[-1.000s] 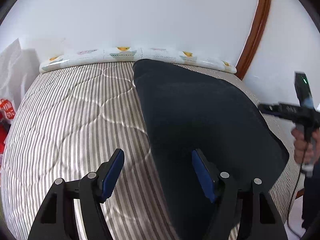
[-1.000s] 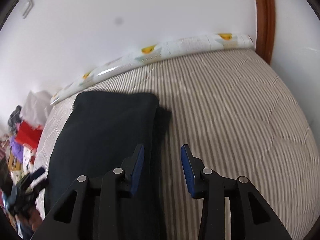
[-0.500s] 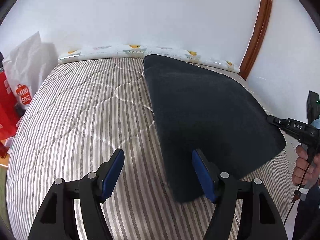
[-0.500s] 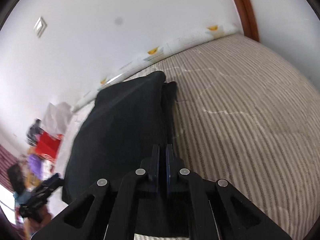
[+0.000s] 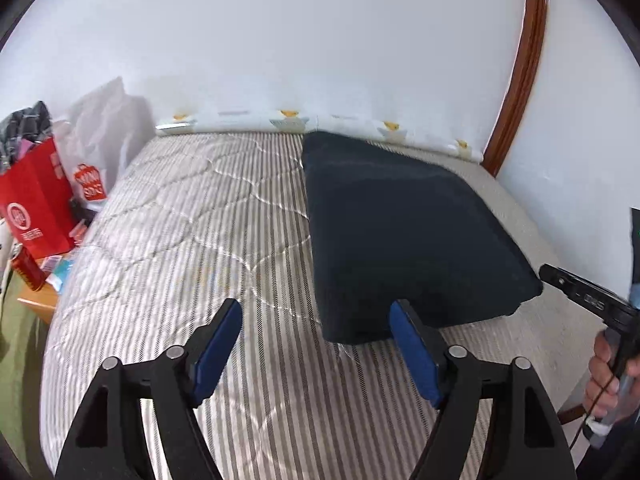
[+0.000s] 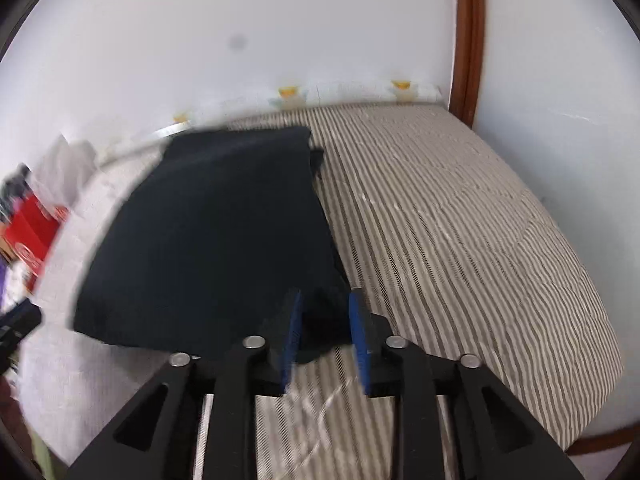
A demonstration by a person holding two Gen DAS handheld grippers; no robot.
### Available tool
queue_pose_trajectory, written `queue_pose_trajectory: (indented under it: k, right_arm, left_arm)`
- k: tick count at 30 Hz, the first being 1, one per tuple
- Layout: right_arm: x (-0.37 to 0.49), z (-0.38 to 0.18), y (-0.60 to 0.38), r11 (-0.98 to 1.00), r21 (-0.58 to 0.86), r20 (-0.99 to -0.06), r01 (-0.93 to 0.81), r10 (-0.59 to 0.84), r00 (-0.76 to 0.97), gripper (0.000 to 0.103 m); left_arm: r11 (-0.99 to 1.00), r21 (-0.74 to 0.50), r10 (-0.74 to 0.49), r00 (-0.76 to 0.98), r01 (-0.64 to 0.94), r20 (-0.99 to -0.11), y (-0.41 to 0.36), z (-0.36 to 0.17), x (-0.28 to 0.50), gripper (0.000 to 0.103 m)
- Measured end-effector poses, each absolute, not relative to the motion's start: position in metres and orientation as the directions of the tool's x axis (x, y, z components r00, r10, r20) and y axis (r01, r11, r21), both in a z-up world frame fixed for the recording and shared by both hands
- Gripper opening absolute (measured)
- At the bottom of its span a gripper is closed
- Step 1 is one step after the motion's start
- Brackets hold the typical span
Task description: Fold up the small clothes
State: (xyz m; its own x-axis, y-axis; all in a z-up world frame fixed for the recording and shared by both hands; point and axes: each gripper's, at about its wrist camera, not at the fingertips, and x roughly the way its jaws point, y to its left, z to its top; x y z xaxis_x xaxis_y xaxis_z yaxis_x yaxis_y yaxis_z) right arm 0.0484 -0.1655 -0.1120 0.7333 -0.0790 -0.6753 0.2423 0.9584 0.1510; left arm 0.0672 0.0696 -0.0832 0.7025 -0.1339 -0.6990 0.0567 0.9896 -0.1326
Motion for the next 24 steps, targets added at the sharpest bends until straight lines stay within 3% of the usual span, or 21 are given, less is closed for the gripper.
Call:
queue_pose_trajectory:
  k: [1, 2, 8, 10, 15, 24]
  right_arm:
    - [0.038, -0.103, -0.164, 0.957, 0.161, -0.665, 0.241, -0.075, 0.743, 0.071]
    - [0.030, -0.096, -0.163, 0.959, 0.155, -0.658, 0.239, -0.080, 0.749, 0.074]
    - [-0.013, -0.064, -0.140, 0.960, 0.040, -0.635, 0.277, -0.189, 0.749, 0.077]
    - [-0.027, -0.060, -0.139, 0.956, 0.057, -0.651, 0.287, -0.182, 0.737, 0.089]
    - [-0.060, -0.054, -0.135, 0.952, 0.041, -0.631, 0.302, -0.210, 0.747, 0.098]
    - [-0.094, -0.050, -0.127, 0.955, 0.014, -0.616, 0.297, -0.226, 0.755, 0.099]
  left_arm:
    - [0.990, -0.135, -0.130, 0.710, 0.050, -0.692, 0.069, -0.078, 0.061, 0.079]
    - [0.990, -0.135, -0.127, 0.715, 0.046, -0.687, 0.069, -0.074, 0.056, 0.080]
    - [0.993, -0.119, -0.091, 0.743, 0.015, -0.663, 0.066, -0.047, 0.020, 0.087]
    - [0.993, -0.117, -0.089, 0.745, 0.014, -0.661, 0.063, -0.042, 0.010, 0.091]
    - [0.998, -0.053, -0.047, 0.760, 0.016, -0.648, 0.053, -0.036, -0.009, 0.095]
    - [0.999, -0.039, -0.017, 0.757, -0.011, -0.653, 0.051, -0.032, -0.031, 0.095]
